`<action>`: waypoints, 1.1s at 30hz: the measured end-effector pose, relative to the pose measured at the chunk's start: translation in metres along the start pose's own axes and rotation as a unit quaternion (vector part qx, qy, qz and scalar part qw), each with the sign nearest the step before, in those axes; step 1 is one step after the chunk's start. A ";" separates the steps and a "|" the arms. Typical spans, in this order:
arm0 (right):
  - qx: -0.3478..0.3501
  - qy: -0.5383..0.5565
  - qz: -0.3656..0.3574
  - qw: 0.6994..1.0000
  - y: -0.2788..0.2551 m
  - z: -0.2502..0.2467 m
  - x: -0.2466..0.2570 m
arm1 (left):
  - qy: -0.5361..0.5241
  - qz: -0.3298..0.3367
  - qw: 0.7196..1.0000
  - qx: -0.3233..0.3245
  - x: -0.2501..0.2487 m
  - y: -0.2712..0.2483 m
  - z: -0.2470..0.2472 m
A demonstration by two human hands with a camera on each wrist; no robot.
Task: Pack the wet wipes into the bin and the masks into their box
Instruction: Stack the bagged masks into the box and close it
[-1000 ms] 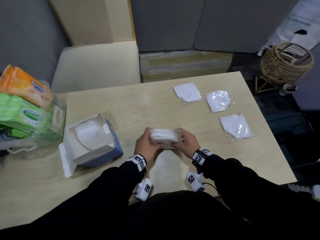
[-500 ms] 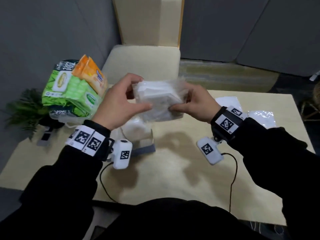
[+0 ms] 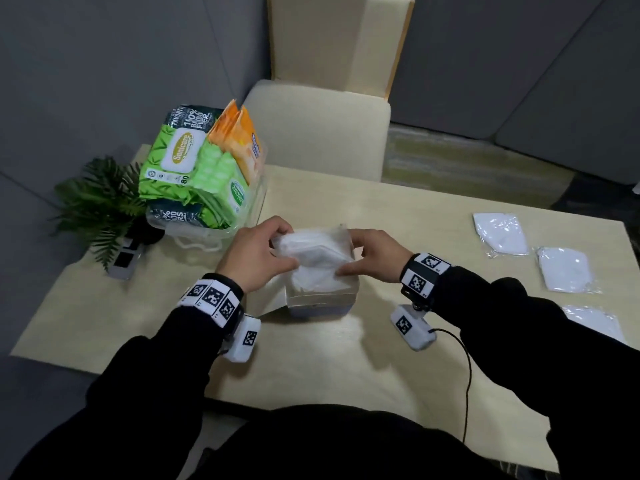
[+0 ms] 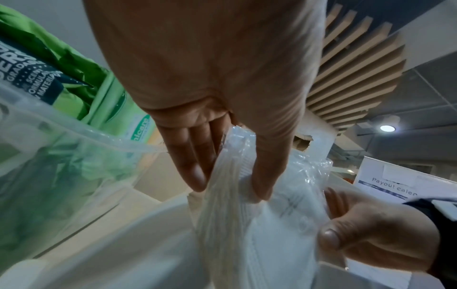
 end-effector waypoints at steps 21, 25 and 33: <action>0.046 -0.218 -0.042 0.974 0.028 0.018 0.004 | -0.078 0.000 0.997 -0.001 0.021 0.004 -0.006; 0.016 -0.224 -0.045 0.973 0.028 0.019 0.003 | -0.135 -0.034 0.990 -0.008 0.035 0.005 -0.007; 0.081 -0.173 -0.045 0.981 0.022 0.031 -0.011 | 0.049 0.039 0.997 0.050 0.013 0.003 0.028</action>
Point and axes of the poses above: each hand's wrist, its own y-axis towards the middle knuckle, its own z-axis out of the palm, x = y × z, the point moved 8 cm from there along y, towards the middle knuckle, and after that the axes turned 14 degrees about y, right-handed, at the moved point
